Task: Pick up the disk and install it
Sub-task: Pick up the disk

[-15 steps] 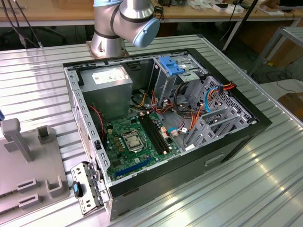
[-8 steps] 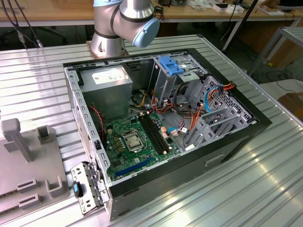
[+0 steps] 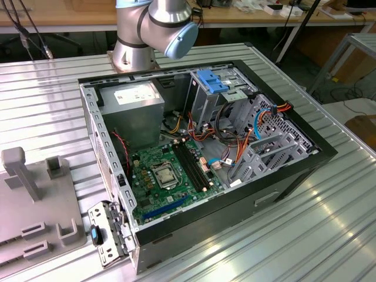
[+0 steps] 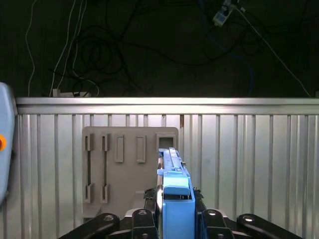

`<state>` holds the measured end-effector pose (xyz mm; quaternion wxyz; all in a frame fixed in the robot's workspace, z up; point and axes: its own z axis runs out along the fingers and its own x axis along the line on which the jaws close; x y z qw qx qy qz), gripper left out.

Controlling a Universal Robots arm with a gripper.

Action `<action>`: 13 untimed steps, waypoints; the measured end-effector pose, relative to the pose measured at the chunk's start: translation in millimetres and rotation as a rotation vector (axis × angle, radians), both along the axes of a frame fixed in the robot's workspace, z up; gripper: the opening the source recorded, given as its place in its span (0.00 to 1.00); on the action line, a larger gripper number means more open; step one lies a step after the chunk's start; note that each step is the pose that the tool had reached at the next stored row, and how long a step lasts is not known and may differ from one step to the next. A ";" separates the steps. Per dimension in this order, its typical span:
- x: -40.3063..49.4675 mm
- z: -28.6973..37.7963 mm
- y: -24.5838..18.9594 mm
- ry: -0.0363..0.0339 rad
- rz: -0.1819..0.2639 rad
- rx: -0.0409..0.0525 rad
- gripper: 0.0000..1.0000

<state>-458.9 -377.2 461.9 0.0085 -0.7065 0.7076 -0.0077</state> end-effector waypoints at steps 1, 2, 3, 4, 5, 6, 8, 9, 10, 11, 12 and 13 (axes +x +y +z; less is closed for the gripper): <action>0.0 3.1 0.0 0.0000 0.000 0.0000 0.37; 0.0 6.2 0.0 0.0000 0.000 -0.0001 0.37; 0.0 9.4 0.0 -0.0001 0.000 0.0000 0.37; 0.0 12.3 0.0 -0.0001 0.000 0.0000 0.37; 0.0 15.4 0.0 0.0000 0.000 -0.0001 0.37; 0.0 18.0 0.0 0.0000 0.000 -0.0001 0.37; 0.1 25.9 0.0 0.0003 0.000 -0.0002 0.37; 0.0 30.5 0.0 0.0001 0.000 -0.0002 0.37; 0.0 33.3 0.0 0.0001 0.000 -0.0002 0.37; 0.0 36.8 0.0 0.0001 0.000 -0.0002 0.37; 0.0 41.7 0.0 0.0000 0.000 -0.0003 0.37; 0.0 46.2 0.0 0.0001 0.000 -0.0004 0.37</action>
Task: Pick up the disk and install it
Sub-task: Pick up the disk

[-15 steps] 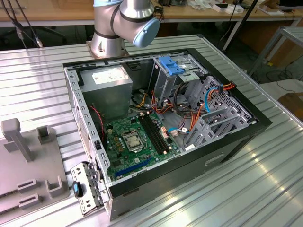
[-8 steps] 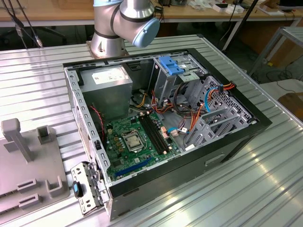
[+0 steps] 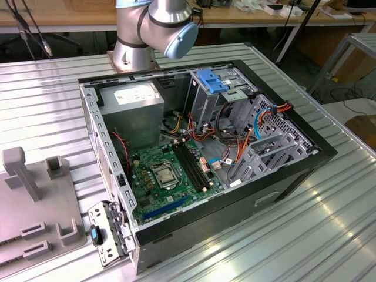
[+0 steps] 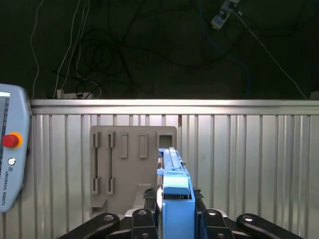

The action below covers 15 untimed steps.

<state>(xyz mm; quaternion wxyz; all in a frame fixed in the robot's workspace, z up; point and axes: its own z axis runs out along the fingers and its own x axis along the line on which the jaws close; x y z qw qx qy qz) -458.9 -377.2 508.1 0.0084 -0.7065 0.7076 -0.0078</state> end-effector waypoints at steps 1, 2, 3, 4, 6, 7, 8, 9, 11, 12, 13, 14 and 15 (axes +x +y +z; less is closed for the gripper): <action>0.0 3.7 0.0 0.0000 0.000 -0.0001 0.37; 0.0 6.7 0.0 0.0000 0.000 -0.0001 0.37; -0.1 9.3 0.0 0.0000 0.000 -0.0002 0.37; 0.0 13.3 0.0 -0.0001 0.000 -0.0003 0.37; 0.0 20.7 0.0 0.0000 0.000 -0.0004 0.37; 0.0 23.2 0.0 -0.0001 0.000 -0.0003 0.37; 0.0 26.2 0.0 -0.0001 0.000 -0.0004 0.37; 0.0 32.5 0.0 0.0001 0.000 -0.0004 0.37; 0.0 42.6 0.0 0.0000 0.000 -0.0005 0.37; 0.0 45.2 0.0 0.0000 0.000 -0.0005 0.37; 0.0 47.7 0.0 0.0000 0.000 -0.0005 0.37; 0.0 53.3 0.0 0.0000 0.000 -0.0005 0.37; 0.0 54.8 0.0 0.0001 0.000 -0.0005 0.37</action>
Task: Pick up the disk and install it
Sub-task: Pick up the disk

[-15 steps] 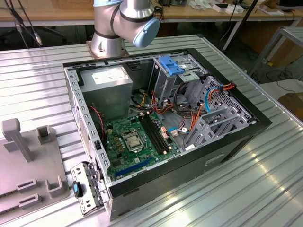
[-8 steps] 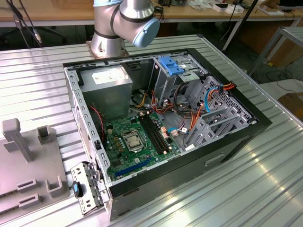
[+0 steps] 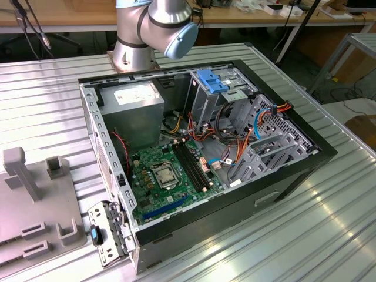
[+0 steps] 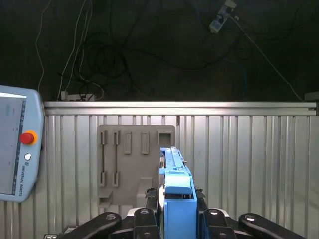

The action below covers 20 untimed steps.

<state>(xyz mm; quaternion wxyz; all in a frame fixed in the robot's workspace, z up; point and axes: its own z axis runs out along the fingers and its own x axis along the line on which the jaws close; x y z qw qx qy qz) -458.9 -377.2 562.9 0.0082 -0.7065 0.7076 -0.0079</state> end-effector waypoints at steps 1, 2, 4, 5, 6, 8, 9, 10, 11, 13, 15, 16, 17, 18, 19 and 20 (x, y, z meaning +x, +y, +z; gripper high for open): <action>0.0 0.1 0.1 0.0000 0.000 0.0011 0.37; -0.1 0.0 0.1 -0.0001 0.000 0.0027 0.37; 0.0 0.0 0.0 -0.0001 0.000 0.0066 0.37; 0.1 -0.1 0.0 -0.0003 0.000 0.0067 0.37; 0.3 -0.1 0.0 -0.0003 0.000 0.0067 0.37; 2.1 -0.3 -0.1 -0.0001 0.000 0.0064 0.37; 3.7 -0.4 -0.1 -0.0002 0.000 0.0064 0.37; 4.4 -0.5 0.0 -0.0001 0.000 0.0061 0.37; 4.8 -0.6 0.0 -0.0001 0.000 0.0059 0.37; 6.1 -0.6 0.0 0.0000 0.000 0.0054 0.37; 6.7 -0.7 0.0 -0.0001 0.000 0.0053 0.37; 7.0 -0.8 0.0 -0.0002 0.000 0.0053 0.37; 7.2 -0.8 -0.1 -0.0001 0.000 0.0052 0.37; 7.3 -0.8 0.0 -0.0001 0.000 0.0052 0.37; 7.5 -0.7 0.0 -0.0001 0.000 0.0052 0.37; 7.5 -0.8 0.0 -0.0002 0.000 0.0052 0.37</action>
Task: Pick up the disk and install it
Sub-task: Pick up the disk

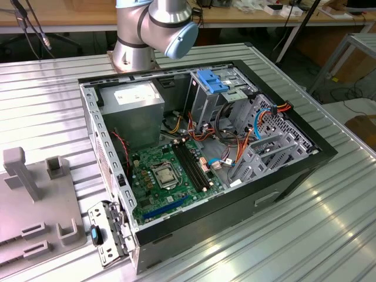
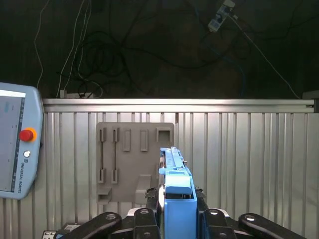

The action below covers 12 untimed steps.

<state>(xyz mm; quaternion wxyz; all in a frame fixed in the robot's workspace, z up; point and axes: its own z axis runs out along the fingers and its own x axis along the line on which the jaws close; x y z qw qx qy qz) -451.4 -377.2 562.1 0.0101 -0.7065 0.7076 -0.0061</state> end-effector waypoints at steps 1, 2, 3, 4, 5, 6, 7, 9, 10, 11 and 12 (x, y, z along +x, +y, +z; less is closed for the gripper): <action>0.1 0.0 0.0 0.0000 0.000 0.0000 0.37; 0.4 0.0 0.0 0.0000 0.000 0.0000 0.37; 0.8 0.0 -0.1 0.0000 0.000 0.0000 0.37; 1.3 0.0 -0.1 0.0002 0.000 -0.0001 0.37; 1.7 -0.1 -0.1 0.0000 0.000 -0.0001 0.37; 2.2 -0.1 -0.1 0.0000 0.000 0.0000 0.37; 2.6 -0.1 -0.1 0.0001 0.000 -0.0001 0.37; 4.0 -0.2 -0.1 0.0000 0.000 -0.0001 0.37; 4.7 -0.3 -0.2 0.0000 0.000 -0.0001 0.37; 5.3 -0.3 -0.2 0.0000 0.000 -0.0002 0.37; 5.8 -0.4 -0.1 0.0001 0.000 -0.0003 0.37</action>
